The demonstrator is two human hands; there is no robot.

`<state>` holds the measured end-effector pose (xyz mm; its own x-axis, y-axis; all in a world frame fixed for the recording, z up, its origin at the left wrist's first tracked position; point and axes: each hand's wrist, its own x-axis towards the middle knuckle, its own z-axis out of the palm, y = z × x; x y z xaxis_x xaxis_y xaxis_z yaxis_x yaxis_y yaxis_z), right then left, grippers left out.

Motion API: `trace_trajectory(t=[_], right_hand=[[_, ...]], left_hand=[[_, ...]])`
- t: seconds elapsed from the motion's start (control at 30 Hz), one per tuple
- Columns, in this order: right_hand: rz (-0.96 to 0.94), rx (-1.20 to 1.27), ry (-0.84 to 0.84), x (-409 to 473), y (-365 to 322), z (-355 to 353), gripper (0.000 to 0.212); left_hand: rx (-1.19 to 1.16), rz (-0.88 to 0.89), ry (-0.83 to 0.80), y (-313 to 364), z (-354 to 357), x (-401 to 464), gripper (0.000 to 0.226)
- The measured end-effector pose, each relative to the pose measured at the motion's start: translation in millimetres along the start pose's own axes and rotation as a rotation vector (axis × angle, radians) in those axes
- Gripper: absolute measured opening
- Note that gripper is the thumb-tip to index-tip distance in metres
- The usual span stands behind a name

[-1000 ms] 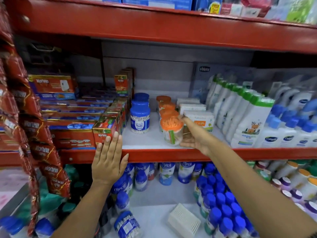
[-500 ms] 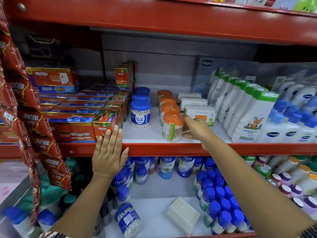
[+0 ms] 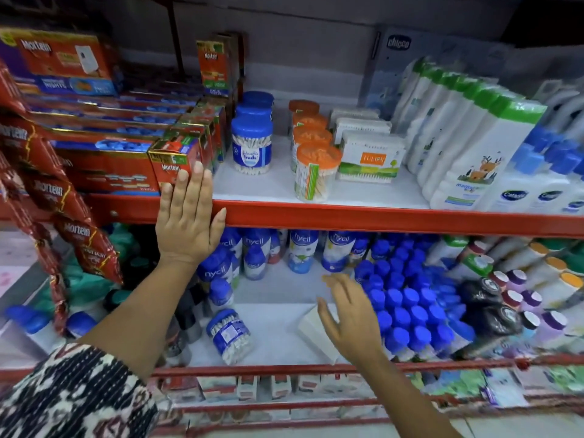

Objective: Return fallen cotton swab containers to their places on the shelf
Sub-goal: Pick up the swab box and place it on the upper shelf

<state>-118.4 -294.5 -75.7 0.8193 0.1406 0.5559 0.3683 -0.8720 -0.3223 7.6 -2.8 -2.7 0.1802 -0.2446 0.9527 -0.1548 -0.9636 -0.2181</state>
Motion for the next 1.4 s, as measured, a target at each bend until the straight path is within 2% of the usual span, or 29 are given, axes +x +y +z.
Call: trace_trajectory(t=[0.13, 0.23, 0.3, 0.4, 0.57, 0.7, 0.77, 0.83, 0.9, 0.97, 1.07, 1.23, 1.33, 1.4], right_hand=[[0.316, -0.072, -0.435, -18.6, 21.9, 33.0, 0.063], [0.452, -0.117, -0.775, -8.9, 33.5, 44.0, 0.080], [0.523, -0.071, -0.904, 0.9, 38.8, 49.3, 0.088], [0.583, -0.029, -0.990, 13.0, 43.1, 51.7, 0.094], [0.551, -0.079, -0.890, 19.4, 38.4, 43.9, 0.090], [0.623, 0.023, -0.600, 8.4, 24.4, 24.7, 0.090], [0.732, 0.231, -0.393, -0.3, 16.6, 12.0, 0.087], [0.904, 0.583, -0.216, -6.4, 6.0, -3.9, 0.074], [1.067, 1.002, -0.150, -10.0, -2.6, -16.7, 0.065], [1.180, 1.272, -0.160, -11.7, -8.5, -27.4, 0.068], [1.238, 1.566, -0.221, -9.8, -13.7, -38.1, 0.072], [1.177, 1.946, -0.378, -1.8, -23.7, -53.9, 0.074], [1.153, 2.163, -0.402, -2.4, -27.0, -57.9, 0.081], [1.135, 2.210, -0.451, -5.2, -25.2, -57.4, 0.068]], left_hand=[[0.006, 0.003, 0.002, 1.4, -1.0, 0.7, 0.061], [0.003, 0.005, 0.002, 1.9, -1.6, -0.3, 0.061], [0.004, 0.003, 0.000, 1.8, -1.3, -1.0, 0.061], [0.003, 0.006, 0.001, 1.3, -0.5, -1.1, 0.061], [0.007, -0.003, -0.006, 0.8, -0.3, -1.4, 0.060], [0.001, 0.001, -0.006, -0.1, 0.6, -1.8, 0.060], [0.001, -0.003, -0.009, -0.7, 0.8, -2.4, 0.060], [-0.002, -0.006, -0.011, -0.4, 0.9, -2.8, 0.060], [-0.007, -0.012, -0.018, -0.3, 0.5, -3.0, 0.060], [-0.018, -0.013, -0.016, -0.6, -0.1, -3.3, 0.060], [-0.017, -0.007, -0.015, -1.8, -0.5, -3.5, 0.060], [-0.023, -0.015, -0.009, -0.2, -0.4, -3.2, 0.060], [-0.026, -0.018, -0.012, -0.1, -0.6, -2.9, 0.060], [-0.031, -0.020, -0.012, 0.2, -0.3, -3.6, 0.060]])
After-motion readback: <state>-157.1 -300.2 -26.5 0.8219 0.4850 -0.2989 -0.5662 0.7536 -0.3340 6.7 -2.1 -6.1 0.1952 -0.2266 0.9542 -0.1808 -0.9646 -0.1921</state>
